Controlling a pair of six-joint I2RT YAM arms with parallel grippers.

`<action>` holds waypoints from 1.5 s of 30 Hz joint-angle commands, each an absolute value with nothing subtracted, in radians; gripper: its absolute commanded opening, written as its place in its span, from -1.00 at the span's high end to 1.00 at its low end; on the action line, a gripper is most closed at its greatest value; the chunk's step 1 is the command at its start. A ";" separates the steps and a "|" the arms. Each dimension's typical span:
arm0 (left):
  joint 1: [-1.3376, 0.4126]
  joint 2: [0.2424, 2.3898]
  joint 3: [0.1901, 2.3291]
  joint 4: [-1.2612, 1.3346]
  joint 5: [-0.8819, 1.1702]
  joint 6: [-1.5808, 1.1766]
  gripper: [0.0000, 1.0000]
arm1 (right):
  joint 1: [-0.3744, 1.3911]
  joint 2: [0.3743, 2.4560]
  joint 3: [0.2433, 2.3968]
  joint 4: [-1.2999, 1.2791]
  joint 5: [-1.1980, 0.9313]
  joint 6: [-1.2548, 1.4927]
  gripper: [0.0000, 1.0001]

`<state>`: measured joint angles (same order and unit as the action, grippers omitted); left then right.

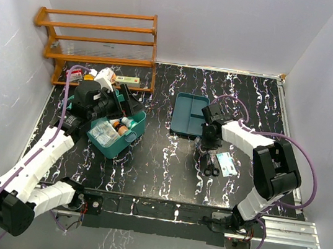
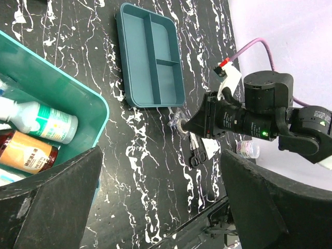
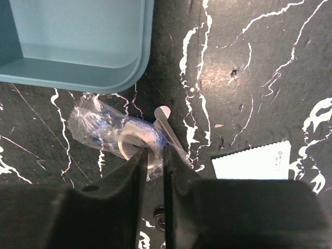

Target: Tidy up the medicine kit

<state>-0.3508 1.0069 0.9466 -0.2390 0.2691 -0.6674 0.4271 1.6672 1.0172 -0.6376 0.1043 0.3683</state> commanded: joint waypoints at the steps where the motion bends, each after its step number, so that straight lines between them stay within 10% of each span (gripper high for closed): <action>1: -0.349 1.022 0.938 -0.171 0.291 -0.715 -0.89 | 0.424 1.667 1.050 -0.605 0.110 0.374 0.85; 16: -0.349 1.094 0.950 -0.051 0.175 -0.703 -0.88 | 0.419 1.491 1.198 -0.477 0.157 0.509 0.89; 45: -0.350 1.247 1.131 -0.145 0.279 -0.428 -0.90 | 0.333 2.047 1.622 -0.573 0.253 1.015 0.85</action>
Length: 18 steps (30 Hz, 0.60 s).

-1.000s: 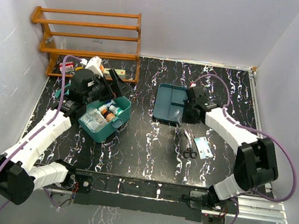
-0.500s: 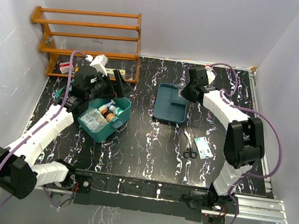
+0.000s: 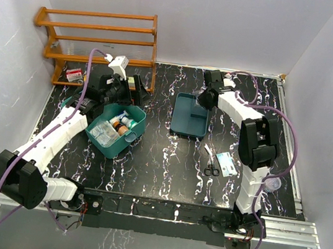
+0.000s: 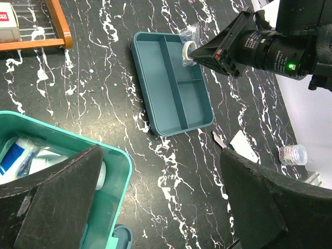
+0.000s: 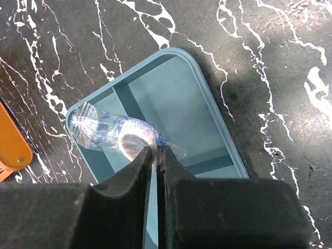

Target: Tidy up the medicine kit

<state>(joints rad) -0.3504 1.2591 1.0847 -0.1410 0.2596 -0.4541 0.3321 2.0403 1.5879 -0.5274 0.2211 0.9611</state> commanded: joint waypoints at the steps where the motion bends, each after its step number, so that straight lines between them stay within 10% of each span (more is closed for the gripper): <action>1: -0.351 1.246 1.130 -0.146 0.277 -0.428 -0.90 | 0.333 2.051 1.625 -0.587 0.250 1.022 0.84; 18: -0.371 1.246 1.146 -0.165 0.246 -0.390 -0.92 | 0.332 2.106 1.717 -0.675 0.212 0.967 0.47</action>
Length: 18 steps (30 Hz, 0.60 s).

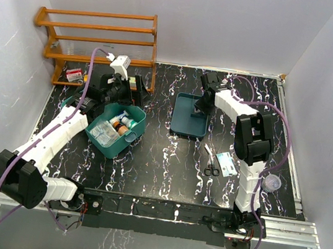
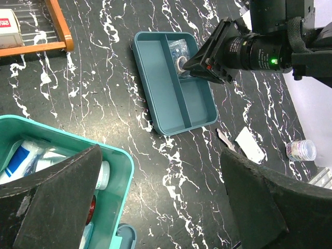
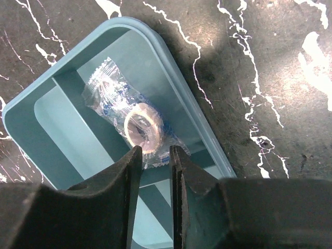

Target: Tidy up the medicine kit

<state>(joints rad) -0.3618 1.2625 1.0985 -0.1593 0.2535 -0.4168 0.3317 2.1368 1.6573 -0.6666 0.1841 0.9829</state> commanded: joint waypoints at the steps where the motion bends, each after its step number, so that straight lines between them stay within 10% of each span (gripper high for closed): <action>1: -0.373 1.246 1.146 -0.164 0.245 -0.388 -0.92 | 0.332 2.098 1.718 -0.675 0.221 0.963 0.45; 18: -0.396 1.221 1.184 -0.206 0.232 -0.336 -0.93 | 0.333 1.736 1.419 -0.717 0.271 0.790 -0.04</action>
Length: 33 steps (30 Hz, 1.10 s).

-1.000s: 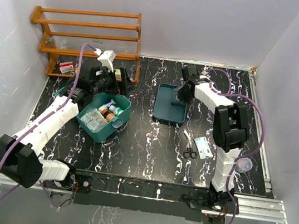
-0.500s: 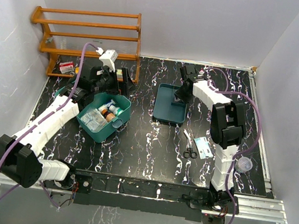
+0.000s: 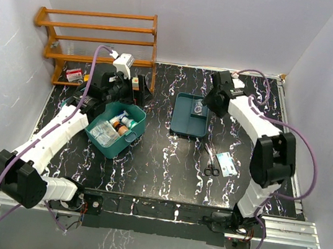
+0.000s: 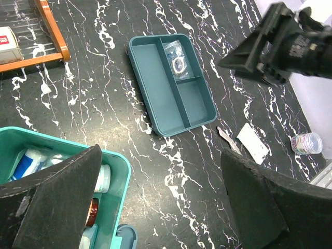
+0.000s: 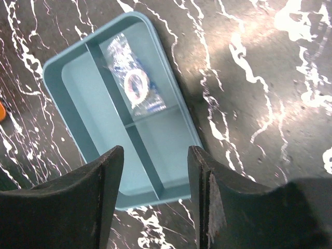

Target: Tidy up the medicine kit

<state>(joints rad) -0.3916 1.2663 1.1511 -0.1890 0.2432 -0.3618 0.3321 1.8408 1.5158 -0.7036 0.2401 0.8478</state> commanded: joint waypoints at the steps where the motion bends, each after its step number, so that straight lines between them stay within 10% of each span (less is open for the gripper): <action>1: -0.396 1.214 1.184 -0.210 0.229 -0.334 -0.93 | 0.332 1.702 1.388 -0.730 0.271 0.789 -0.07; 33: -0.396 0.981 0.980 -0.089 0.296 -0.458 -0.92 | 0.241 1.251 0.684 -0.640 0.314 0.754 -0.21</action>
<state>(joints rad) -0.3923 1.0321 0.9810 -0.0868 0.3058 -0.4465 0.2516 1.2522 0.7139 -0.7444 0.3630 0.7628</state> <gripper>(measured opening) 0.959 0.630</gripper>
